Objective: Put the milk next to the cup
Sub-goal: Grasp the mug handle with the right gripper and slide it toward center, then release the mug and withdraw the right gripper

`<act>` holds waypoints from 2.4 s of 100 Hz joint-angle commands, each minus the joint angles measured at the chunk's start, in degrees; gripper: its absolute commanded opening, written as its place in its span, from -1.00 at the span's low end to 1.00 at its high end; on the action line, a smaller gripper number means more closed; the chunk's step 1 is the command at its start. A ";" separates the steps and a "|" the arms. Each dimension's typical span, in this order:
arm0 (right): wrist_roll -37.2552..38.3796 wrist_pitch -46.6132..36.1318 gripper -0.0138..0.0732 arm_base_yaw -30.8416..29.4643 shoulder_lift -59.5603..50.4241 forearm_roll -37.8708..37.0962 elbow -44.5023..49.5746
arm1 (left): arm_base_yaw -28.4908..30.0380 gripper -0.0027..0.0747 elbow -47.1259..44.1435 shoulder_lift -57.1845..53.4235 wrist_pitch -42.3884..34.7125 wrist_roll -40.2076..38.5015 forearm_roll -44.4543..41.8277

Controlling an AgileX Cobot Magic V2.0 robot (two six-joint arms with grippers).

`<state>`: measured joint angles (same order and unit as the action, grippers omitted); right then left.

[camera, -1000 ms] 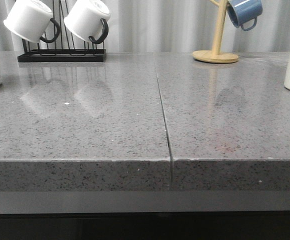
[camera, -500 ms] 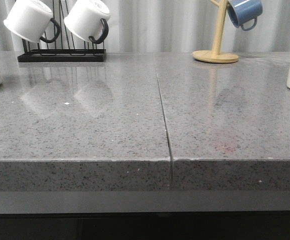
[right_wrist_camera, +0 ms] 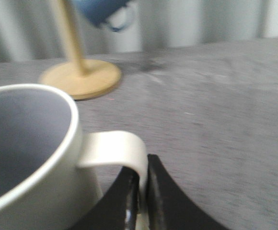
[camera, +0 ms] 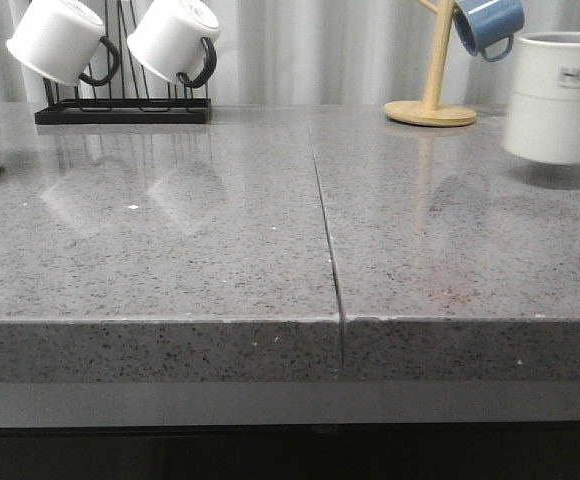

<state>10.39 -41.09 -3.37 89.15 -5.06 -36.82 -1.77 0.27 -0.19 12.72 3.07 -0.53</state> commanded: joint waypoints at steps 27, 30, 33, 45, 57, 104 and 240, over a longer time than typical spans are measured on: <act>0.49 -3.14 -0.83 17.66 1.42 -0.73 -9.16 | 0.07 -0.98 -2.50 -1.76 -4.69 -0.63 0.11; 0.49 -3.14 -0.83 18.95 2.43 -0.73 -10.04 | 0.07 -0.98 -2.50 -1.76 -4.69 -0.63 0.11; 0.49 -3.21 -0.83 19.91 3.45 -0.73 -11.12 | 0.07 -0.98 -2.50 -1.76 -4.69 -0.63 0.11; 0.49 -3.30 -0.83 22.84 7.28 -0.73 -14.30 | 0.07 -0.99 -2.50 -1.76 -4.69 -0.63 0.11; 0.49 -3.35 -0.83 23.55 10.05 -0.73 -15.87 | 0.07 -0.98 -2.50 -1.76 -4.69 -0.63 0.11; 0.38 -1.61 -0.69 23.55 11.31 -0.73 -15.93 | 0.07 -0.98 -2.50 -1.76 -4.69 -0.63 0.11; 0.02 17.65 -0.72 23.55 -35.69 -0.73 15.01 | 0.07 -0.98 -2.50 -1.76 -4.69 -0.63 0.00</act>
<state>10.84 -23.89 20.23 61.07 -5.64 -22.67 -1.77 0.27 -0.19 12.72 3.07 -0.53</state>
